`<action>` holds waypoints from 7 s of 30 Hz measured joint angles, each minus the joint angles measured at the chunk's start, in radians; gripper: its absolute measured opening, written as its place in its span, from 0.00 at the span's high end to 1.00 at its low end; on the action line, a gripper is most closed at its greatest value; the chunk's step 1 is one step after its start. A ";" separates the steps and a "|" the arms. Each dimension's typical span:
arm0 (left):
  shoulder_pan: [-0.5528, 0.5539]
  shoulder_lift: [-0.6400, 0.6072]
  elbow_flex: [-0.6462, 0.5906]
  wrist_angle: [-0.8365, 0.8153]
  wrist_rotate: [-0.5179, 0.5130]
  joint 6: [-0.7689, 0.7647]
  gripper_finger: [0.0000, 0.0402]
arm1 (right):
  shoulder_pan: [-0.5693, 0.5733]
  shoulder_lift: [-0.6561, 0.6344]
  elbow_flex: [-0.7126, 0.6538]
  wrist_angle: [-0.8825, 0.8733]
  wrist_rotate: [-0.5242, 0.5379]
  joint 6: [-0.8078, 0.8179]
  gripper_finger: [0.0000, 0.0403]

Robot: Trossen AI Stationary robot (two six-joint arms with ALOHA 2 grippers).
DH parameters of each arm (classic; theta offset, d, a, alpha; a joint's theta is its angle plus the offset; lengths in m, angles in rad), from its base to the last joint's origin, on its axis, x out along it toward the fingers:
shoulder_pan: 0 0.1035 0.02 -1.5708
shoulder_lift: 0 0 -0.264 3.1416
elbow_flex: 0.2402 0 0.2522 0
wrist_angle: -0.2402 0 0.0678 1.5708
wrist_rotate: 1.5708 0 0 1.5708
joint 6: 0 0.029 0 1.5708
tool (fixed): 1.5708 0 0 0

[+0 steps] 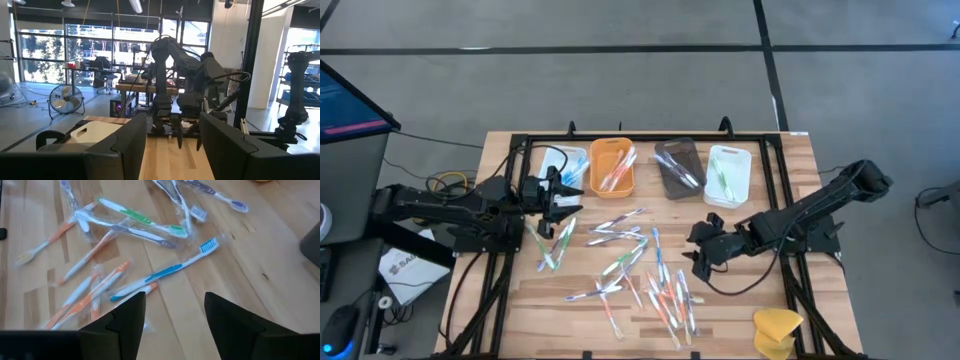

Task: Pick & Place Toothbrushes
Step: Put the green toothbrush into right white the bin

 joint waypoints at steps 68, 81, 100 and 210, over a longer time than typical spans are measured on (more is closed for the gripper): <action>-0.001 0.107 -0.013 -0.069 0.151 0.155 0.56 | 0.233 0.000 0.045 -0.112 0.681 -0.265 0.37; -0.154 0.359 0.190 -0.066 0.141 0.389 0.56 | 0.224 0.000 0.045 -0.015 0.682 -0.390 0.37; -0.222 0.209 0.246 -0.692 0.067 0.032 0.56 | 0.285 -0.141 0.045 -0.056 0.615 -0.594 0.37; -0.144 0.759 0.236 -1.116 -0.096 -0.945 0.81 | 0.120 0.130 0.045 0.100 0.286 -0.484 0.37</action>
